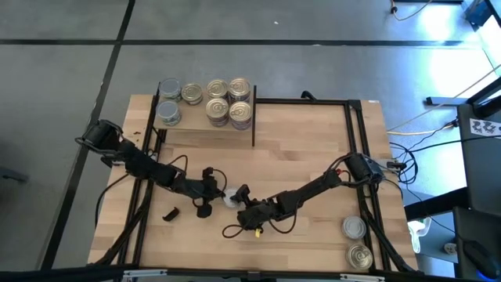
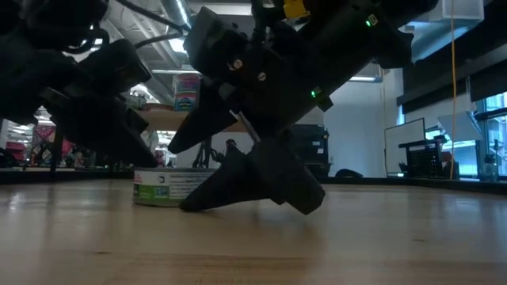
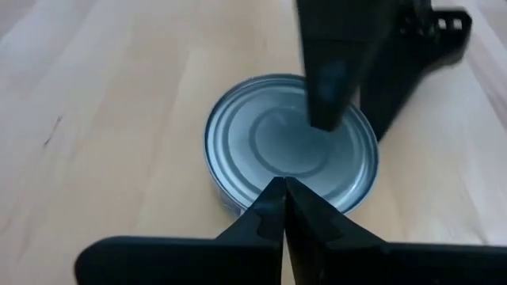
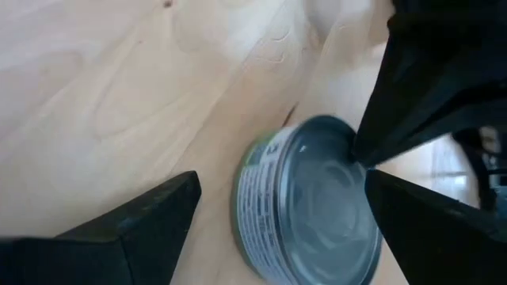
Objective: Stack canned seafood by type on shelf
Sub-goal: Put the green tuna can on the shelf
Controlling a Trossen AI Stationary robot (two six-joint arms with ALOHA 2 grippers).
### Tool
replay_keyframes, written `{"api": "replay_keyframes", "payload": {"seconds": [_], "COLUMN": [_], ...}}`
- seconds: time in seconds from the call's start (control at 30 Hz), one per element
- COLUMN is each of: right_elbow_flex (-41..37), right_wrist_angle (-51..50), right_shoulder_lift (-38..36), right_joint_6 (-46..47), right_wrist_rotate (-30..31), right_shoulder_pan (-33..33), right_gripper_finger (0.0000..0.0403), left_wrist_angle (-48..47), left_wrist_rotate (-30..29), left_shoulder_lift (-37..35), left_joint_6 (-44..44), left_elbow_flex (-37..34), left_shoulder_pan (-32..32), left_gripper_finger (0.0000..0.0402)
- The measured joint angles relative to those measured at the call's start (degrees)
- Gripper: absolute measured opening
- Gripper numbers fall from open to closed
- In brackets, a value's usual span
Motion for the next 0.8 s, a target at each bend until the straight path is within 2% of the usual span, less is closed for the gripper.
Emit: {"api": "replay_keyframes", "payload": {"seconds": [0.27, 0.37, 0.53, 0.8], "right_elbow_flex": [0.0, 0.0, 0.32, 0.5], "right_wrist_angle": [1.45, 1.07, 0.24, -0.83], "right_shoulder_lift": [0.25, 0.28, 0.34, 0.34], "right_joint_6": [-3.38, -3.39, -5.36, -8.2], "right_wrist_rotate": [2.4, 3.85, 9.92, 7.28], "right_shoulder_pan": [-0.11, -0.58, -1.54, -3.45], "right_gripper_finger": [0.0366, 0.0366, 0.0366, 0.0366], "left_wrist_angle": [11.87, 13.57, 15.05, 15.38], "left_wrist_rotate": [0.02, 0.0, 0.04, 0.15], "left_shoulder_lift": [0.03, 0.04, 0.07, 0.12], "left_joint_6": [-6.11, -7.12, -7.62, -7.34], "left_elbow_flex": [-7.23, -8.58, -9.44, -9.44], "left_shoulder_pan": [2.5, 3.13, 3.61, 3.63], "left_gripper_finger": [0.0003, 0.0003, 0.0003, 0.0003]}}
